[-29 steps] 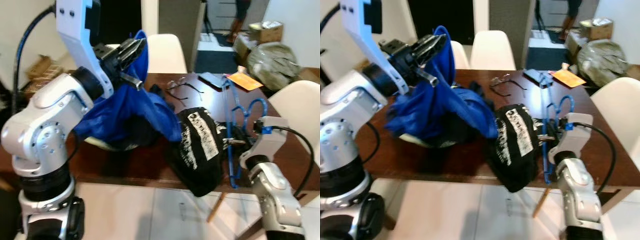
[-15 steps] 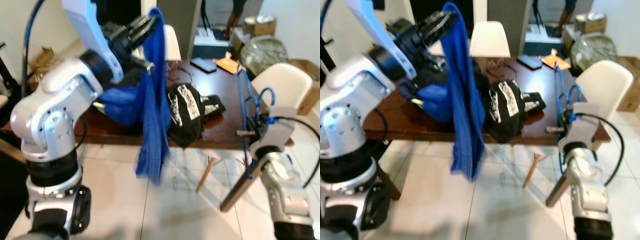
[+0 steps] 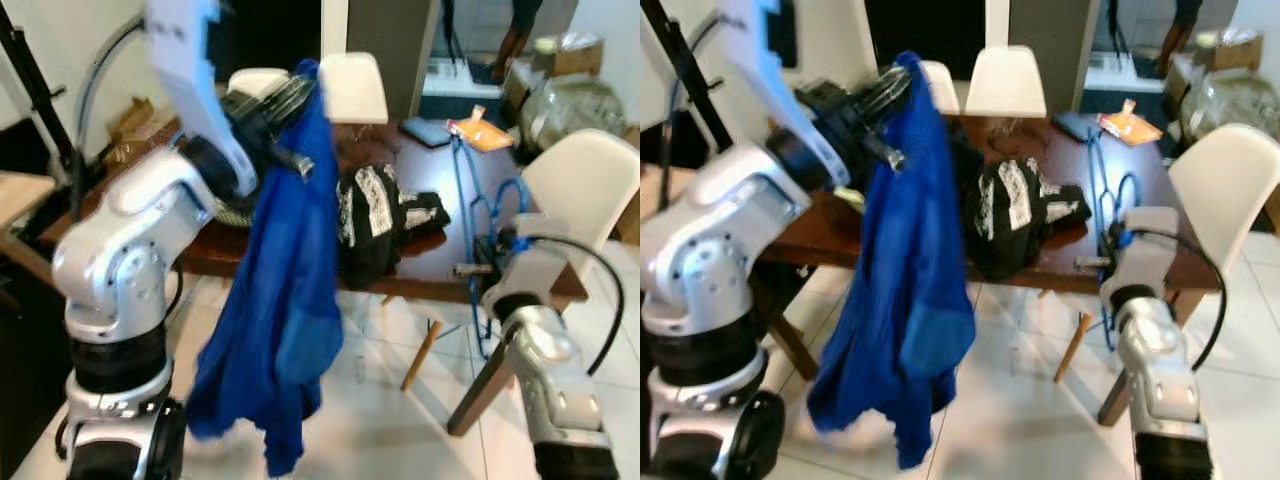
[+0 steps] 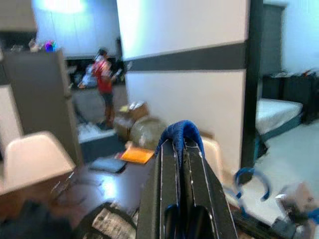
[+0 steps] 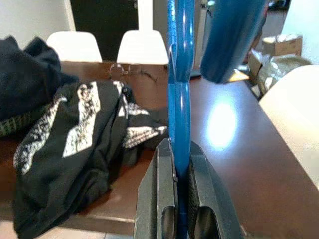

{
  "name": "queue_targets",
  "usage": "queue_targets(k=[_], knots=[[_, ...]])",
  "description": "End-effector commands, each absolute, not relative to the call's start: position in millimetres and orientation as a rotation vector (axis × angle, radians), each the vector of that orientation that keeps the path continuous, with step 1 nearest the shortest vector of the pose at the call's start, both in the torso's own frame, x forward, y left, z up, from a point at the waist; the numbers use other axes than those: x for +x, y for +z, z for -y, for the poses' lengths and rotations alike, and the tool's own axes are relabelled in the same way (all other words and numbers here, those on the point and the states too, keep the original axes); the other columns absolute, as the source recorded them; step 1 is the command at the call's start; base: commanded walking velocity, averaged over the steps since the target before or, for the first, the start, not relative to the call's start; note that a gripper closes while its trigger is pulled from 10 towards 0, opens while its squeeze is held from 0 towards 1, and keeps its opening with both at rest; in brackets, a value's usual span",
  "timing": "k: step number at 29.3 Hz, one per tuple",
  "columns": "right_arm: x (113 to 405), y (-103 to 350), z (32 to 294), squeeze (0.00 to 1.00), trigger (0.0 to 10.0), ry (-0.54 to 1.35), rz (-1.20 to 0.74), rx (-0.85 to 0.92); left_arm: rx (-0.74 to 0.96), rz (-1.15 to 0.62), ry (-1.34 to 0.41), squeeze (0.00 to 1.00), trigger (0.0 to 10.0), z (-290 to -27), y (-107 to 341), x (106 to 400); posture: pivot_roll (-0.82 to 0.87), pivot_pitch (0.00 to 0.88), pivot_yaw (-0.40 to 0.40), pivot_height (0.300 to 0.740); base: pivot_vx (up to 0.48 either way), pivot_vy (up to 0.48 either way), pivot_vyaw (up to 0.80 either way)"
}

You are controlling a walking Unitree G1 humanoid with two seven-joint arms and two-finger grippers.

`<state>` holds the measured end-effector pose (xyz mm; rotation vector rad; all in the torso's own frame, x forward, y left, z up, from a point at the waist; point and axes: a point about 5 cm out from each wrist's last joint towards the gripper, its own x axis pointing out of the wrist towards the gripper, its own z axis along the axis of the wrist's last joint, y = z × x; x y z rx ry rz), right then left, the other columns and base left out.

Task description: Hang hanger

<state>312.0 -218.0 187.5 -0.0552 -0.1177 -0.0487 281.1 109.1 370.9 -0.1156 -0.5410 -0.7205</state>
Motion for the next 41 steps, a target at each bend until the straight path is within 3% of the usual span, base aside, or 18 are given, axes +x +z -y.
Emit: queue_targets(k=[1, 12, 17, 21, 22, 26, 29, 33, 37, 40, 41], knots=[[311.1, 184.0, 221.2, 0.00, 10.0, -0.066, 0.098, -0.045, -0.116, 0.543, -0.768, 0.00, 10.0, -102.7, 370.7, 279.1, 0.09, 0.000, 0.017, 0.740, 0.000, -0.480, -0.80], [312.4, 181.9, 224.7, 0.00, 10.0, -0.096, 0.087, -0.042, -0.126, 0.499, -0.848, 0.00, 10.0, -81.5, 355.3, 275.9, 0.09, 0.000, 0.014, 0.740, 0.000, -0.480, -0.80], [312.8, 180.8, 222.7, 0.00, 10.0, -0.089, 0.086, -0.052, 0.052, 0.450, -0.740, 0.00, 10.0, -88.7, 343.0, 286.6, 0.09, 0.000, 0.013, 0.740, 0.000, -0.054, -0.80], [312.4, 185.8, 226.2, 0.00, 10.0, -0.015, 0.108, -0.033, 0.376, 0.410, -0.645, 0.00, 10.0, -111.3, 318.0, 304.6, 0.09, 0.000, 0.013, 0.740, 0.000, 0.000, -0.15], [312.4, 185.8, 226.2, 0.00, 10.0, -0.015, 0.108, -0.033, 0.376, 0.410, -0.645, 0.00, 10.0, -111.3, 318.0, 304.6, 0.09, 0.000, 0.013, 0.740, 0.000, 0.000, 0.00], [311.5, 189.1, 236.7, 0.00, 10.0, 0.023, 0.106, -0.038, 0.490, 0.419, -0.597, 0.00, 10.0, -127.6, 314.6, 311.7, 0.08, 0.000, 0.012, 0.740, 0.000, 0.000, 0.00], [302.6, 194.7, 264.2, 0.00, 10.0, 0.142, 0.088, -0.106, 0.607, 0.427, -0.585, 0.00, 10.0, -146.0, 312.8, 319.1, 0.08, 0.000, 0.010, 0.740, 0.000, 0.000, 0.00], [287.1, 203.3, 288.5, 0.00, 10.0, 0.277, 0.071, -0.127, 0.639, 0.448, -0.657, 0.00, 10.0, -152.9, 311.2, 318.5, 0.07, 0.000, 0.014, 0.740, 0.000, 0.000, 0.00], [273.2, 206.2, 294.4, 0.00, 10.0, 0.409, 0.029, -0.180, 0.601, 0.453, -0.762, 0.00, 10.0, -153.1, 309.2, 313.4, 0.06, 0.000, 0.018, 0.740, 0.000, 0.000, 0.00], [253.9, 208.8, 302.5, 0.00, 10.0, 0.559, -0.052, -0.238, 0.421, 0.454, -0.986, 0.00, 10.0, -152.4, 308.4, 296.4, 0.05, 0.000, 0.022, 0.740, 0.000, 0.000, 0.00], [253.9, 208.8, 302.5, 0.00, 10.0, 0.559, -0.052, -0.238, 0.421, 0.454, -0.986, 0.00, 10.0, -152.4, 308.4, 296.4, 0.05, 0.000, 0.022, 0.740, 0.000, 0.000, 0.00]])
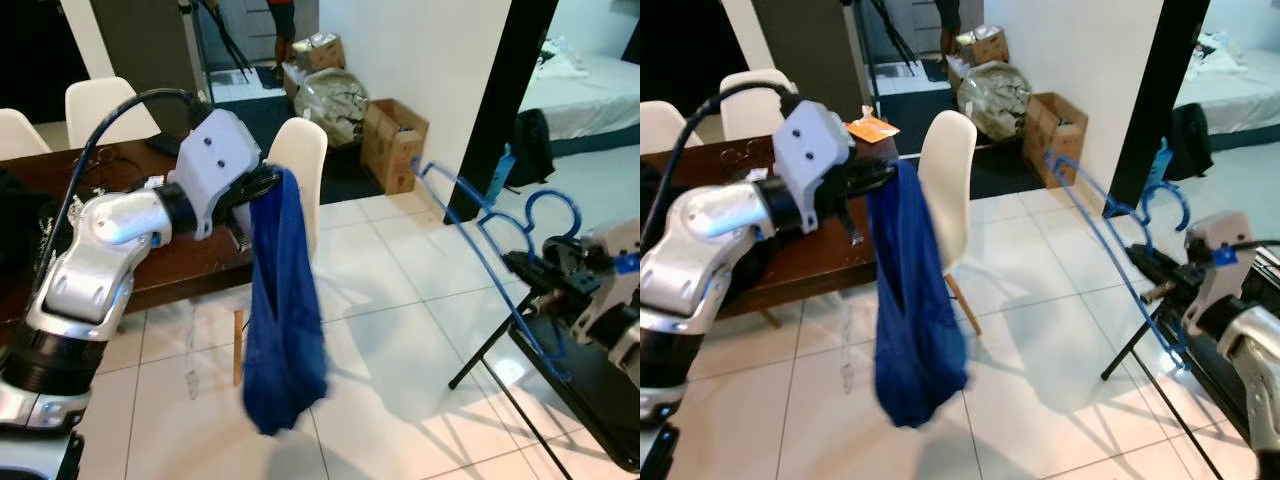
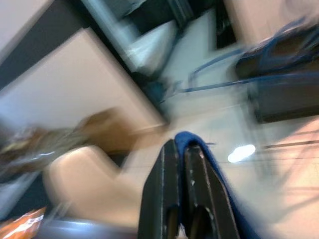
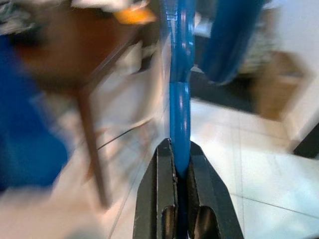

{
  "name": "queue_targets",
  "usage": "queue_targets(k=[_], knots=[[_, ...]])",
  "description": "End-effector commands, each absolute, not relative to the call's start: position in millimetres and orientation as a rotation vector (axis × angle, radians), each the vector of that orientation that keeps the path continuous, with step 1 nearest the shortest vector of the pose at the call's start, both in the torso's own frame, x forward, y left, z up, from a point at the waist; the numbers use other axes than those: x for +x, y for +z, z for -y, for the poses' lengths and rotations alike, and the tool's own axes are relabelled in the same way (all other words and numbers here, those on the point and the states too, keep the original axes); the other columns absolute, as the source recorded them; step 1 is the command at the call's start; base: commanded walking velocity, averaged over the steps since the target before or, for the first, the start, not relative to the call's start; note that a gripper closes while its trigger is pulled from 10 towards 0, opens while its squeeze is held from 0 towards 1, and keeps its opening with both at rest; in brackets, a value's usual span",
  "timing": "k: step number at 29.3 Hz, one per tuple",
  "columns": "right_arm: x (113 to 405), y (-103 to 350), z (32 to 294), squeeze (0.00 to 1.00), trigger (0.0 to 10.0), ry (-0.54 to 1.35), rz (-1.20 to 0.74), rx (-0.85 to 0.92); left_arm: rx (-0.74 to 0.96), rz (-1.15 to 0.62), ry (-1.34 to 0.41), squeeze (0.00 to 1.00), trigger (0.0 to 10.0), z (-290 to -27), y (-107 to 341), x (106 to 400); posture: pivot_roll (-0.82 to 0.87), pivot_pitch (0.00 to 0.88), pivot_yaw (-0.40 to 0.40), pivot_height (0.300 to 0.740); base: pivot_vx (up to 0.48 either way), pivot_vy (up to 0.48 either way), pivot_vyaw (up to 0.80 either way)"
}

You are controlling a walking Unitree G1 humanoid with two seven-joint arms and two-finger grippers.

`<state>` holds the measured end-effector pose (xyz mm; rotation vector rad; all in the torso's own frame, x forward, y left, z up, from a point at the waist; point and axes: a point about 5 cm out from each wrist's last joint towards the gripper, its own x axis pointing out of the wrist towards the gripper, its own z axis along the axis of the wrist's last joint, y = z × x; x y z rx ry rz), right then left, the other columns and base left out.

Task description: Hang hanger

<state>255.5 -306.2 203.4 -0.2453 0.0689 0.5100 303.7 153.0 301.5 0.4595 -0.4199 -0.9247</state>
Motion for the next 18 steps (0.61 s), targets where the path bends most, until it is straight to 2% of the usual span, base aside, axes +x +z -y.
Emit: queue_targets(k=[1, 3, 4, 8, 13, 15, 18], knots=[[249.4, 209.9, 302.1, 0.00, 10.0, 0.602, -0.070, -0.235, 0.349, 0.441, -1.061, 0.00, 10.0, -153.1, 305.6, 290.5, 0.05, 0.000, 0.022, 0.740, 0.000, 0.000, 0.00], [247.1, 210.6, 301.3, 0.00, 10.0, 0.627, -0.080, -0.229, 0.307, 0.432, -1.106, 0.00, 10.0, -153.6, 303.5, 287.0, 0.05, 0.000, 0.022, 0.740, 0.000, 0.000, 0.00], [240.6, 206.3, 294.4, 0.00, 10.0, 0.714, -0.128, -0.219, 0.276, 0.386, -1.150, 0.00, 10.0, -156.9, 290.4, 284.4, 0.05, 0.000, 0.026, 0.740, 0.000, 0.000, 0.00], [238.2, 201.7, 289.3, 0.00, 10.0, 0.756, -0.153, -0.214, 0.319, 0.337, -1.112, 0.00, 10.0, -163.7, 273.9, 290.2, 0.04, 0.000, 0.030, 0.740, 0.000, 0.000, 0.00], [255.7, 187.5, 277.5, 0.00, 10.0, 0.632, -0.157, -0.247, 0.387, 0.262, -0.917, 0.00, 10.0, -184.3, 245.3, 310.7, 0.04, 0.000, 0.032, 0.740, 0.000, 0.000, 0.00], [255.7, 187.5, 277.5, 0.00, 10.0, 0.632, -0.157, -0.247, 0.387, 0.262, -0.917, 0.00, 10.0, -184.3, 245.3, 310.7, 0.04, 0.000, 0.032, 0.740, 0.000, 0.000, 0.00], [257.8, 172.1, 244.6, 0.00, 10.0, 0.687, -0.152, -0.152, 0.311, 0.257, -0.729, 0.00, 10.0, -188.6, 230.2, 319.6, 0.04, 0.000, 0.032, 0.740, 0.000, 0.000, -0.80]])
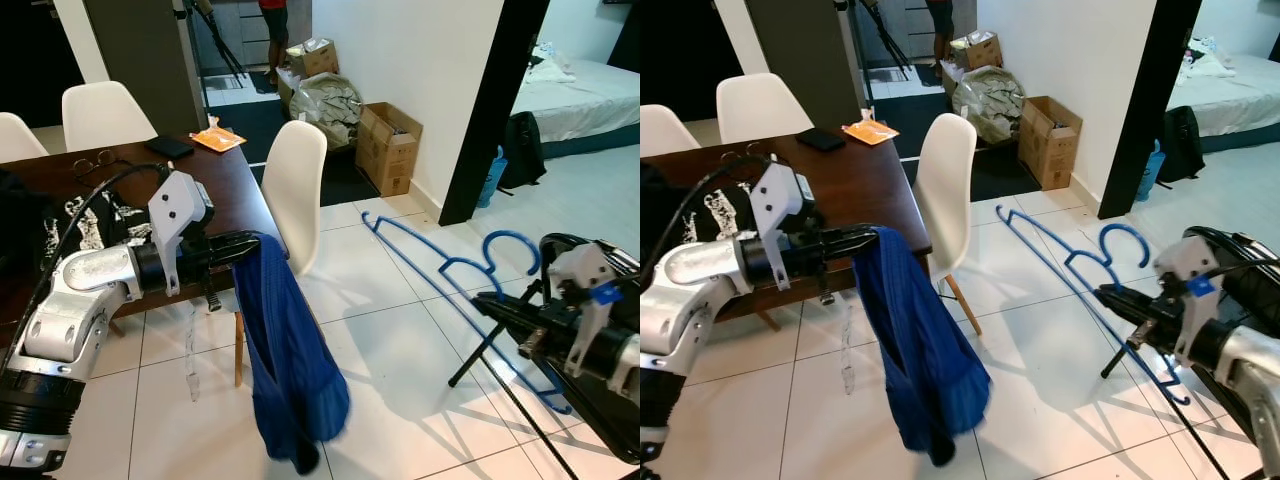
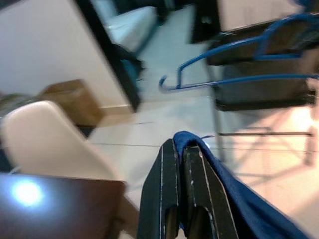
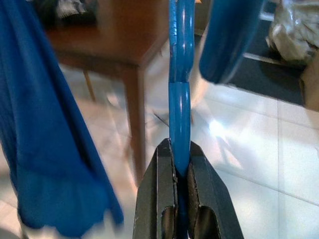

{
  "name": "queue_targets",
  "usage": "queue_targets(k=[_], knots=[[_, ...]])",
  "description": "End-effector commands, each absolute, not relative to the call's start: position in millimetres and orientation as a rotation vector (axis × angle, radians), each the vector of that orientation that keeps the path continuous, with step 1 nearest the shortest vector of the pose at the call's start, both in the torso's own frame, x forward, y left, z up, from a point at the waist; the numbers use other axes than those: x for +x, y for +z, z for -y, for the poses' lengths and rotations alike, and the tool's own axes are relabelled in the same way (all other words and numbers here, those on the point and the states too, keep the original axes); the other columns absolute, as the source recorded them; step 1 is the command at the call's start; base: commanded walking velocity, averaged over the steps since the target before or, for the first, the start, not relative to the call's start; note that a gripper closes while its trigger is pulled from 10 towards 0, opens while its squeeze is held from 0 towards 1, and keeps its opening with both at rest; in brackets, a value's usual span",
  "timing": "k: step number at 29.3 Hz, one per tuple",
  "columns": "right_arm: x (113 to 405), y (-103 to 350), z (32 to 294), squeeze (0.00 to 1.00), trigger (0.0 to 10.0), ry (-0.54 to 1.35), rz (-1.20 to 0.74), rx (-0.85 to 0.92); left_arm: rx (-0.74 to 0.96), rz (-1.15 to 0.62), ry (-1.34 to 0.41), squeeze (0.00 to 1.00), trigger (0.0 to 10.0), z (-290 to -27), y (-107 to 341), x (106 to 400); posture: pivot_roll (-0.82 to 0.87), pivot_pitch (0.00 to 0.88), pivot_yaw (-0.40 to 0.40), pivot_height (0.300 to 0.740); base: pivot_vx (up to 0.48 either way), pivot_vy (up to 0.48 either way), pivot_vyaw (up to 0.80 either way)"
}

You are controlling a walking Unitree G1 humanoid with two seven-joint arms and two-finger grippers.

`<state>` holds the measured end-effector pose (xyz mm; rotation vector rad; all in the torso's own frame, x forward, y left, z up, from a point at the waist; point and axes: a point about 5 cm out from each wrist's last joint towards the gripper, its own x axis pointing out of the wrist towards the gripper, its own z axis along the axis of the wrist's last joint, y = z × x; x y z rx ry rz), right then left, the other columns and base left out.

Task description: Hang hanger

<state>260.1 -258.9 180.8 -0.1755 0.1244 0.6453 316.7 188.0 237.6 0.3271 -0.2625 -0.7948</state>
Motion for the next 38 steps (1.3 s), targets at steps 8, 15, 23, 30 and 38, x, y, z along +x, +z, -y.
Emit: queue_targets(k=[8, 15, 23, 30, 38], knots=[[262.4, 167.5, 224.9, 0.00, 10.0, 0.728, -0.169, -0.154, 0.365, 0.204, -0.621, 0.00, 10.0, -188.5, 198.5, 321.8, 0.04, 0.000, 0.028, 0.740, 0.000, 0.000, -0.80], [263.0, 162.5, 211.1, 0.00, 10.0, 0.763, -0.196, -0.200, 0.291, 0.270, -0.632, 0.00, 10.0, -179.4, 203.4, 322.6, 0.04, 0.000, 0.032, 0.740, 0.000, 0.000, -0.80], [252.5, 162.8, 201.0, 0.00, 10.0, 0.862, -0.217, -0.211, 0.202, 0.347, -0.650, 0.00, 10.0, -184.4, 219.1, 316.5, 0.05, 0.000, 0.027, 0.740, 0.000, 0.000, -0.80], [247.7, 177.4, 211.5, 0.00, 10.0, 0.918, -0.180, -0.165, 0.278, 0.392, -0.525, 0.00, 10.0, -215.7, 240.4, 325.1, 0.04, 0.000, 0.023, 0.740, 0.000, 0.000, -0.80], [241.0, 181.9, 212.9, 0.00, 10.0, 0.961, -0.188, -0.155, 0.316, 0.422, -0.493, 0.00, 10.0, -221.3, 252.6, 329.9, 0.04, 0.000, 0.021, 0.740, 0.000, 0.000, -0.80]])
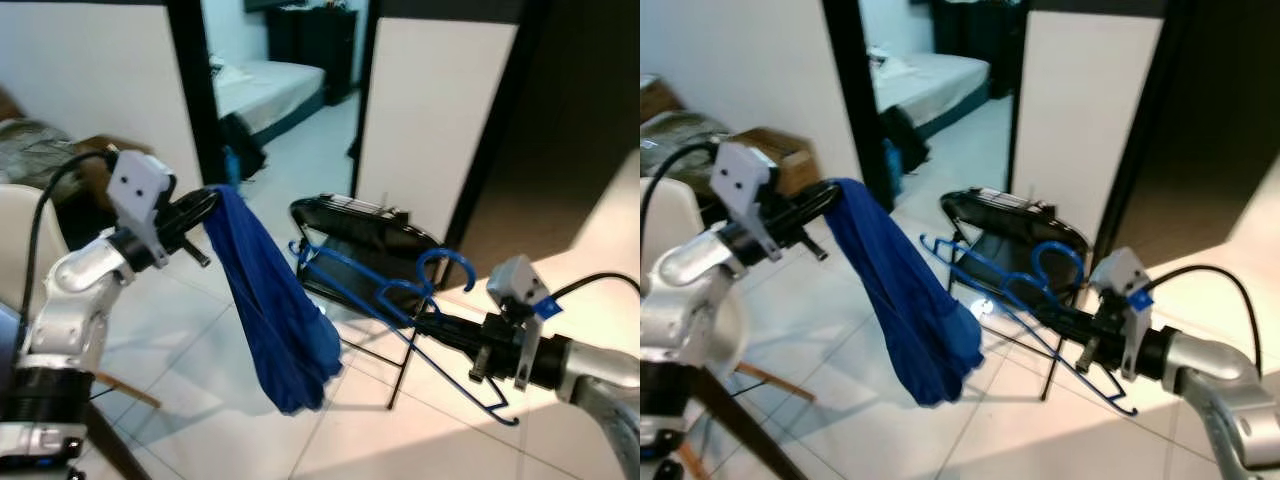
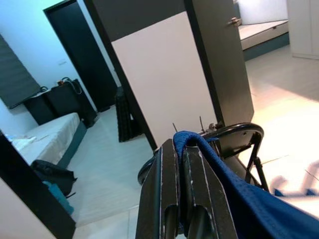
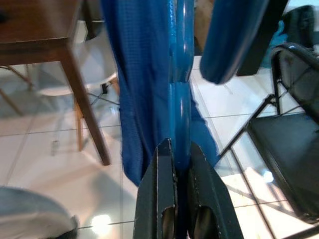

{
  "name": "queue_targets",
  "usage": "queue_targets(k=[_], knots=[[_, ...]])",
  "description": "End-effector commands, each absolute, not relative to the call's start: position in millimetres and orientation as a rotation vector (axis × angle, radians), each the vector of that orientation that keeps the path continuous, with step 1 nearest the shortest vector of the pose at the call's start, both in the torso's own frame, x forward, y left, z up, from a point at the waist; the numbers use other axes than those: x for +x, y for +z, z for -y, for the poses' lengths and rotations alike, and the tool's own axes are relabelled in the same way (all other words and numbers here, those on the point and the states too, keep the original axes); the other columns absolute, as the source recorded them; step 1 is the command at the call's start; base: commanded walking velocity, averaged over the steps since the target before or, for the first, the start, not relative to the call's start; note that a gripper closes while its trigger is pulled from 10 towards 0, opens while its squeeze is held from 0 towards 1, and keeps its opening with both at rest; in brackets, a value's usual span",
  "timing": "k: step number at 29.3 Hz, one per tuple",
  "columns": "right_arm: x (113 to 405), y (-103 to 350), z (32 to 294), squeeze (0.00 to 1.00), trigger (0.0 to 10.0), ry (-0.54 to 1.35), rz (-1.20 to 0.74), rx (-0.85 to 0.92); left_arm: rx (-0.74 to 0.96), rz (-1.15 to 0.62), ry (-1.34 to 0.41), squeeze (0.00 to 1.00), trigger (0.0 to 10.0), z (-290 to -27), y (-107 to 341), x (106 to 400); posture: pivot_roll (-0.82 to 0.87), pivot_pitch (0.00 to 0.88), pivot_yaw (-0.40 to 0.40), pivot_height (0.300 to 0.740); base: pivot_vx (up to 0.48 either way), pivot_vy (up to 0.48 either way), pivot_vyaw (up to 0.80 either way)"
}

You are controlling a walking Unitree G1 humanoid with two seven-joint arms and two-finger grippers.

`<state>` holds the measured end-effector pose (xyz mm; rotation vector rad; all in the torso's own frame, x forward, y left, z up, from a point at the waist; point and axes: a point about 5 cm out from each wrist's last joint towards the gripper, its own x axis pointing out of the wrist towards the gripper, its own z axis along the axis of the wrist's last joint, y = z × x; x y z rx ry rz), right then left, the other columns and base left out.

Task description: Hang hanger

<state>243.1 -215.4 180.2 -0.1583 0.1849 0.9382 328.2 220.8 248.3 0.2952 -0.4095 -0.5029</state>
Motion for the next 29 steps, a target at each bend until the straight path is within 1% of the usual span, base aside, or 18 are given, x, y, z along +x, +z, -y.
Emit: queue_targets(k=[1, 4, 5, 6, 7, 9, 14, 17, 18, 22, 25, 27, 28, 29], knots=[[239.2, 181.8, 212.5, 0.00, 10.0, 0.975, -0.194, -0.153, 0.316, 0.423, -0.491, 0.00, 10.0, -220.0, 252.7, 330.8, 0.03, 0.000, 0.021, 0.740, 0.000, 0.000, -0.80], [237.1, 181.7, 211.9, 0.00, 10.0, 0.989, -0.201, -0.152, 0.316, 0.422, -0.485, 0.00, 10.0, -218.3, 252.3, 331.9, 0.03, 0.000, 0.021, 0.740, 0.000, 0.000, -0.80], [234.3, 182.1, 210.8, 0.00, 10.0, 1.014, -0.210, -0.151, 0.296, 0.433, -0.490, 0.00, 10.0, -208.7, 250.6, 333.2, 0.03, 0.000, 0.020, 0.740, 0.000, 0.000, -0.80], [234.3, 182.1, 210.8, 0.00, 10.0, 1.014, -0.210, -0.151, 0.296, 0.433, -0.490, 0.00, 10.0, -208.7, 250.6, 333.2, 0.03, 0.000, 0.020, 0.740, 0.000, 0.000, -0.80], [234.2, 182.5, 209.3, 0.00, 10.0, 1.023, -0.209, -0.151, 0.288, 0.443, -0.510, 0.00, 10.0, -198.6, 249.1, 333.5, 0.03, 0.000, 0.020, 0.740, 0.000, 0.000, -0.80], [234.7, 182.7, 208.3, 0.00, 10.0, 1.024, -0.207, -0.152, 0.288, 0.447, -0.522, 0.00, 10.0, -193.6, 248.5, 333.3, 0.03, 0.000, 0.020, 0.740, 0.000, 0.000, -0.80], [241.1, 183.7, 198.5, 0.00, 10.0, 1.013, -0.175, -0.160, 0.245, 0.476, -0.585, 0.00, 10.0, -163.9, 249.8, 333.3, 0.03, 0.000, 0.017, 0.740, 0.000, 0.000, -0.80], [243.1, 183.8, 194.9, 0.00, 10.0, 1.004, -0.161, -0.159, 0.239, 0.479, -0.602, 0.00, 10.0, -157.5, 249.6, 332.7, 0.03, 0.000, 0.018, 0.740, 0.000, 0.000, -0.80], [248.6, 182.7, 189.8, 0.00, 10.0, 0.968, -0.148, -0.157, 0.231, 0.480, -0.630, 0.00, 10.0, -147.2, 248.3, 331.5, 0.03, 0.000, 0.018, 0.740, 0.000, 0.000, -0.80], [255.3, 178.7, 188.6, 0.00, 10.0, 0.913, -0.152, -0.165, 0.231, 0.474, -0.642, 0.00, 10.0, -140.8, 246.0, 331.1, 0.03, 0.000, 0.021, 0.740, 0.000, 0.000, -0.80], [258.0, 176.9, 189.3, 0.00, 10.0, 0.884, -0.157, -0.170, 0.233, 0.468, -0.633, 0.00, 10.0, -141.2, 245.2, 332.0, 0.03, 0.000, 0.021, 0.740, 0.000, 0.000, -0.80], [263.5, 173.4, 188.1, 0.00, 10.0, 0.824, -0.157, -0.164, 0.237, 0.449, -0.593, 0.00, 10.0, -144.9, 242.2, 334.8, 0.03, 0.000, 0.024, 0.740, 0.000, 0.000, -0.80], [263.5, 173.4, 188.1, 0.00, 10.0, 0.824, -0.157, -0.164, 0.237, 0.449, -0.593, 0.00, 10.0, -144.9, 242.2, 334.8, 0.03, 0.000, 0.024, 0.740, 0.000, 0.000, -0.80], [267.3, 167.8, 184.1, 0.00, 10.0, 0.773, -0.162, -0.148, 0.250, 0.426, -0.530, 0.00, 10.0, -149.5, 236.9, 337.6, 0.02, 0.000, 0.024, 0.740, 0.000, 0.000, -0.80]])
